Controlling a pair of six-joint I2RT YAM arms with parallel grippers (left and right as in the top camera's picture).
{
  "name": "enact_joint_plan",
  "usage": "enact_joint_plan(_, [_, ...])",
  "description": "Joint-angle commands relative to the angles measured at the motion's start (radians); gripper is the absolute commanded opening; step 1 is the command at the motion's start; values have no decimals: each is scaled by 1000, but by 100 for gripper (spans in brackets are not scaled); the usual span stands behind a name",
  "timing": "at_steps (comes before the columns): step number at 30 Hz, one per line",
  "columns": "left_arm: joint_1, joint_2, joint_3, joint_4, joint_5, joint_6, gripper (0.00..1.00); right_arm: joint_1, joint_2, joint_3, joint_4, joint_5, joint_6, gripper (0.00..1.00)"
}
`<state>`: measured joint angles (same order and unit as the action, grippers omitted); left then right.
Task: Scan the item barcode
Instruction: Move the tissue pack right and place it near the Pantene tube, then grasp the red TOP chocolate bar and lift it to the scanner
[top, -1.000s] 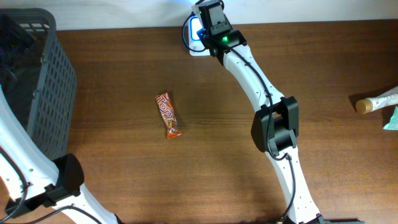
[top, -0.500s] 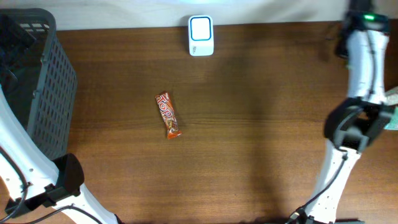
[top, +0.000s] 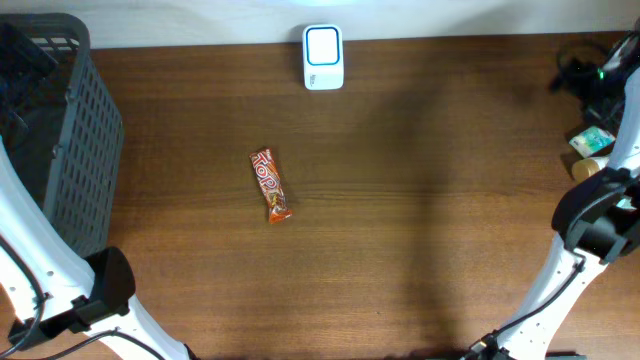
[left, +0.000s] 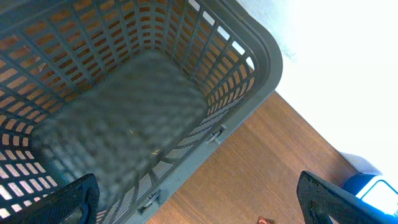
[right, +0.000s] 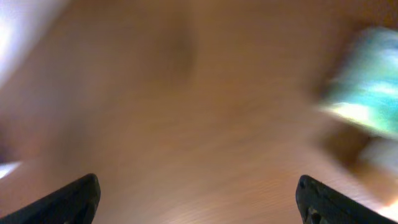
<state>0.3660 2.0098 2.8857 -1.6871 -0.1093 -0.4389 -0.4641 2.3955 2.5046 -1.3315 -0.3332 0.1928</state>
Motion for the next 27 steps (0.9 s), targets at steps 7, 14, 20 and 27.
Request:
enact_joint_plan(7, [3, -15, 8, -1, -8, -5, 99, 631, -33, -10, -170, -263, -420, 99])
enact_joint_plan(14, [3, -15, 8, -1, -8, -5, 99, 1026, 66, -72, 67, 171, -156, 99])
enact_joint_plan(20, [3, -15, 8, -1, -8, -5, 99, 1178, 164, -72, 172, 298, -14, 99])
enact_joint_plan(27, [3, -15, 8, -1, -8, -5, 99, 1219, 256, -77, 187, 342, 78, 90])
